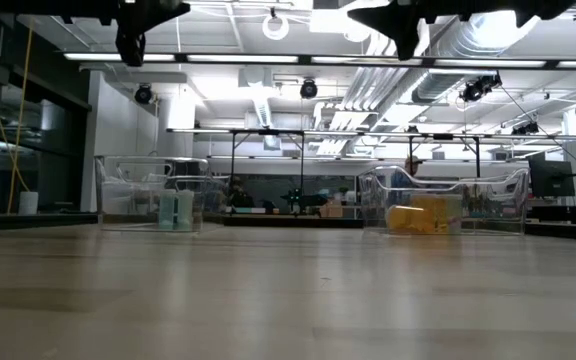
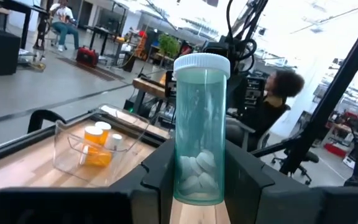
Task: Pick and place medicine bottles into bin by pill shape (circle, oval)
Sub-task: Put the blue pill bottle into the left transparent bin
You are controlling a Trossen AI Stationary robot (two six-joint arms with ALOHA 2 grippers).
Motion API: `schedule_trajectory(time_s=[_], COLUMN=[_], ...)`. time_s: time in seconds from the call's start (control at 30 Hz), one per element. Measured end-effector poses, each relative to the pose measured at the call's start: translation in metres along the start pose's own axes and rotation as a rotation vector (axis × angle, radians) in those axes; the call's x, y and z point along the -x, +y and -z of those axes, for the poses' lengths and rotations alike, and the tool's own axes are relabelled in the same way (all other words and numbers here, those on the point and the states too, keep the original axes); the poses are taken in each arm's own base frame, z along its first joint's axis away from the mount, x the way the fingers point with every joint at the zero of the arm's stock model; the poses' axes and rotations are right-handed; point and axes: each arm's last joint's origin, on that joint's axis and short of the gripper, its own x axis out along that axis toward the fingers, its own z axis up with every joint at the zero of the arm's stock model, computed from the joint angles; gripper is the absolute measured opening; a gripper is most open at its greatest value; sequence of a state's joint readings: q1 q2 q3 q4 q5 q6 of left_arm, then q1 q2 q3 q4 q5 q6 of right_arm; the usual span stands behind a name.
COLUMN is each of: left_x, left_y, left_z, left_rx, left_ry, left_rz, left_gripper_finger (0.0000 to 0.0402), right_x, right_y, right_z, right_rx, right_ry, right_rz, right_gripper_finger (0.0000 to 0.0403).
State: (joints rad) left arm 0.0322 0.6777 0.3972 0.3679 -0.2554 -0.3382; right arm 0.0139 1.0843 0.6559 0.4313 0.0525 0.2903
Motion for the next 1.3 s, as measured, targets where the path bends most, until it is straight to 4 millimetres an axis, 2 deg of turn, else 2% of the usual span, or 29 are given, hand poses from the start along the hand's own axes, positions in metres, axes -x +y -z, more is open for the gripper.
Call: schedule_trajectory(time_s=[0.67, 0.73, 0.83, 0.97, 1.07, 1.17, 1.3], left_x=[0.001, 0.000, -0.003, -0.003, -0.003, -0.006, -0.015], left_y=[-0.001, 0.000, 0.003, 0.017, 0.032, 0.052, 0.082], left_z=[-0.003, -0.008, -0.027, -0.053, -0.063, -0.060, -0.039], left_rx=[-0.026, -0.040, -0.073, -0.147, -0.163, -0.119, -0.002], left_ry=[-0.026, -0.032, -0.027, 0.107, 0.268, 0.455, 0.706], left_rz=[0.014, -0.031, -0.141, -0.300, -0.406, -0.484, -0.525], left_gripper_finger=[0.0094, 0.0094, 0.0094, 0.0094, 0.0094, 0.0094, 0.0094], right_x=[0.000, 0.000, 0.000, 0.000, 0.000, 0.000, 0.000], right_y=[0.000, 0.000, 0.000, 0.000, 0.000, 0.000, 0.000], right_z=[0.000, 0.000, 0.000, 0.000, 0.000, 0.000, 0.000], right_rx=[-0.001, -0.001, -0.001, -0.001, -0.001, -0.001, -0.001], right_ry=[-0.010, -0.010, -0.010, -0.012, -0.012, -0.012, -0.011], right_rz=[-0.003, -0.003, -0.002, 0.004, 0.005, 0.005, 0.005], right_gripper_finger=[0.0236, 0.0236, 0.0236, 0.0236, 0.0236, 0.0236, 0.0236])
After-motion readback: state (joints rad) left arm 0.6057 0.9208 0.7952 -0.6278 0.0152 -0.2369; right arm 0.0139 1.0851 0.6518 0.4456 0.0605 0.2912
